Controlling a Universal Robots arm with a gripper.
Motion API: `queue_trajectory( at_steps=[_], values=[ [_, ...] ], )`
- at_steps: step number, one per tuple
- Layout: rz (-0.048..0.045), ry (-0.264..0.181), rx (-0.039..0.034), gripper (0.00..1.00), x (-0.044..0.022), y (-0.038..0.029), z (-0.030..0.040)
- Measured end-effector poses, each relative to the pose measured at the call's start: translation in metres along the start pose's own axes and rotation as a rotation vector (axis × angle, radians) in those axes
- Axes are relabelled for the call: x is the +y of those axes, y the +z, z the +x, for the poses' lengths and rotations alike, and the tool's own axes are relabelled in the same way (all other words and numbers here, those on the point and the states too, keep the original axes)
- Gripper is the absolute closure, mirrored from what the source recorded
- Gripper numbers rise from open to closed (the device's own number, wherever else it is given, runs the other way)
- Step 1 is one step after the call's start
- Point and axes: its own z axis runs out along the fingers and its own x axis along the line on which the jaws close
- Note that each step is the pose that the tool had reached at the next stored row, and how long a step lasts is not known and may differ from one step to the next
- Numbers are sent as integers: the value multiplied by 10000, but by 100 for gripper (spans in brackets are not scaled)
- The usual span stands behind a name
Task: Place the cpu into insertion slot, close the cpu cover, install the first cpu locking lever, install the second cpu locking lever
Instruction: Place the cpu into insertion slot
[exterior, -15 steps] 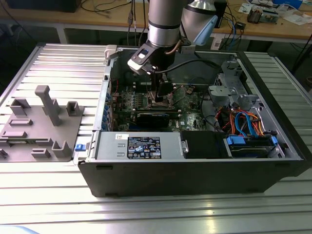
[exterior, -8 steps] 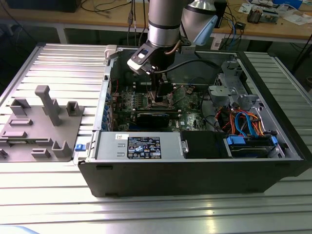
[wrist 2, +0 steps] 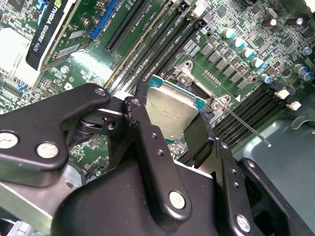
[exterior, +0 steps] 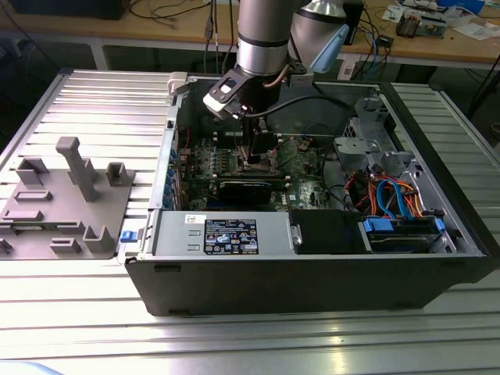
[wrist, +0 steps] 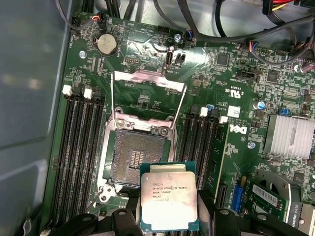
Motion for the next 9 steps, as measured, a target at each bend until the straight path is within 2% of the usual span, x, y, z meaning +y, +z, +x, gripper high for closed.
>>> queue_trajectory(
  at_steps=[9],
  values=[
    [3, 58, 1, 45, 0, 0, 0]
  ],
)
